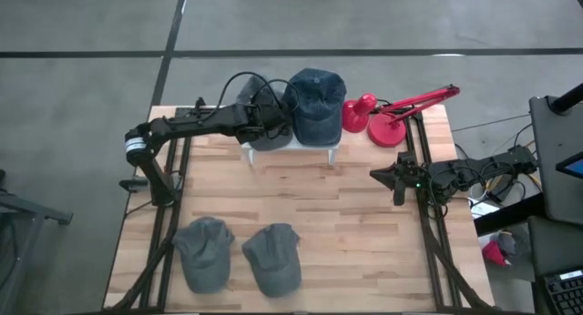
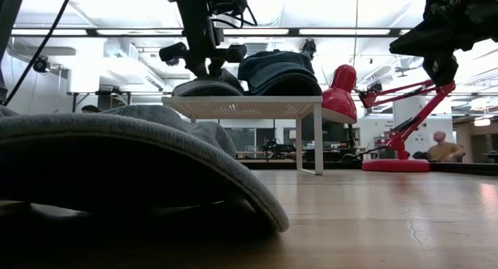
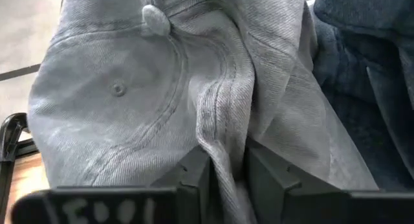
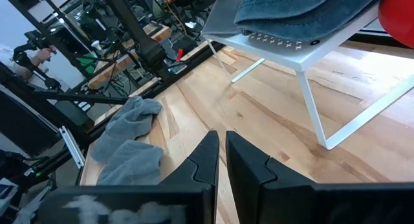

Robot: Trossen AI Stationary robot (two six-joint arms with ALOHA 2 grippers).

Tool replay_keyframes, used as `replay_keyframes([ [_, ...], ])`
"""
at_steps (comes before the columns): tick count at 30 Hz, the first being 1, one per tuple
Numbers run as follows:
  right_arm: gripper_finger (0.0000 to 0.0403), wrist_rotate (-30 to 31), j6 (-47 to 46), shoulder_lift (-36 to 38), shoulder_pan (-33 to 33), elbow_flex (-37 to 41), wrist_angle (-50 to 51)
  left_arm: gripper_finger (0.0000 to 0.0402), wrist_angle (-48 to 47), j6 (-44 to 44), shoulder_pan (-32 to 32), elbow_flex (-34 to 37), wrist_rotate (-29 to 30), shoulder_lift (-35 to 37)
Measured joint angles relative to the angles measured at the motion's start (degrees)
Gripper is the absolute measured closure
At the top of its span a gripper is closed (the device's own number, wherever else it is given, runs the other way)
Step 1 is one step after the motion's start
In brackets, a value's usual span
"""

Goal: Pick & Place hat
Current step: Put the top left gray cap on the shelf

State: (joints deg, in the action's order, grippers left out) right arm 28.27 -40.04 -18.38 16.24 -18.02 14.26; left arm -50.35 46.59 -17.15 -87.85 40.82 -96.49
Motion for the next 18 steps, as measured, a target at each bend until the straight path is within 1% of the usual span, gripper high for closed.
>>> replay_keyframes([
  [5, 0.0376, 0.0, 0.0, 0.0, 0.0, 0.0, 0.0, 0.0289, 0.0, -0.7, 0.1, 0.0, 0.0, 0.0],
  [18, 0.0376, 0.0, 0.0, 0.0, 0.0, 0.0, 0.0, 0.0284, -0.1, -4.8, 0.1, -1.0, 0.0, 0.2],
])
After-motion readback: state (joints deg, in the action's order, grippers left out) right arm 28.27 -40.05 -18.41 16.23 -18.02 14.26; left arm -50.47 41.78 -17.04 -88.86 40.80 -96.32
